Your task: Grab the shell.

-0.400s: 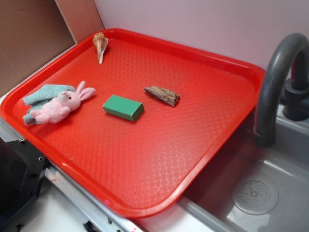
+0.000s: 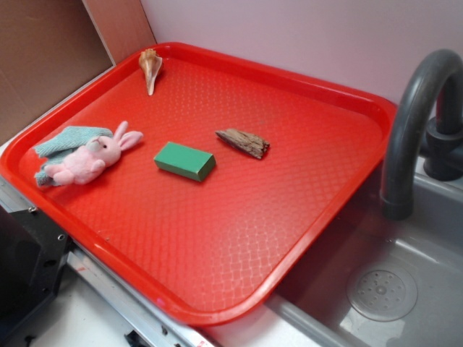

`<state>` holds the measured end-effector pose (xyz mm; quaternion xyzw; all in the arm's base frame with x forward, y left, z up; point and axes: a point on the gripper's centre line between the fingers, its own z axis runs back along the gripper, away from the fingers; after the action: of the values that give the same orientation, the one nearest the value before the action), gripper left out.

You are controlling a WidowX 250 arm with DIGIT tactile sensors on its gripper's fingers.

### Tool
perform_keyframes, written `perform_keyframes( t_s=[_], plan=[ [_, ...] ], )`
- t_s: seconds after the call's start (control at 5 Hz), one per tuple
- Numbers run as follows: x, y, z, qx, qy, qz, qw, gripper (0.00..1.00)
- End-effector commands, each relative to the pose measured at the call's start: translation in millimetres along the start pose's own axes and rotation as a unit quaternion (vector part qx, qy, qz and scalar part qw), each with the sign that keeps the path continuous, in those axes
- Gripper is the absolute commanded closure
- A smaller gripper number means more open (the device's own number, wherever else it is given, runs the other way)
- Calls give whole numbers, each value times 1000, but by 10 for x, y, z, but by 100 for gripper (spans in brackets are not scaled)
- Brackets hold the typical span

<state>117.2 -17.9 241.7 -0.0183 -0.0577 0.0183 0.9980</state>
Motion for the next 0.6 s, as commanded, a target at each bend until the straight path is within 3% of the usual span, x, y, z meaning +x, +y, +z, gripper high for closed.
perform_keyframes(
  t_s=[0.0, 0.2, 0.4],
  plan=[
    [214, 157, -336, 54, -96, 148, 983, 0],
    [556, 476, -667, 71, -136, 178, 972, 0],
    [696, 617, -848, 72, -172, 206, 961, 0]
  ],
)
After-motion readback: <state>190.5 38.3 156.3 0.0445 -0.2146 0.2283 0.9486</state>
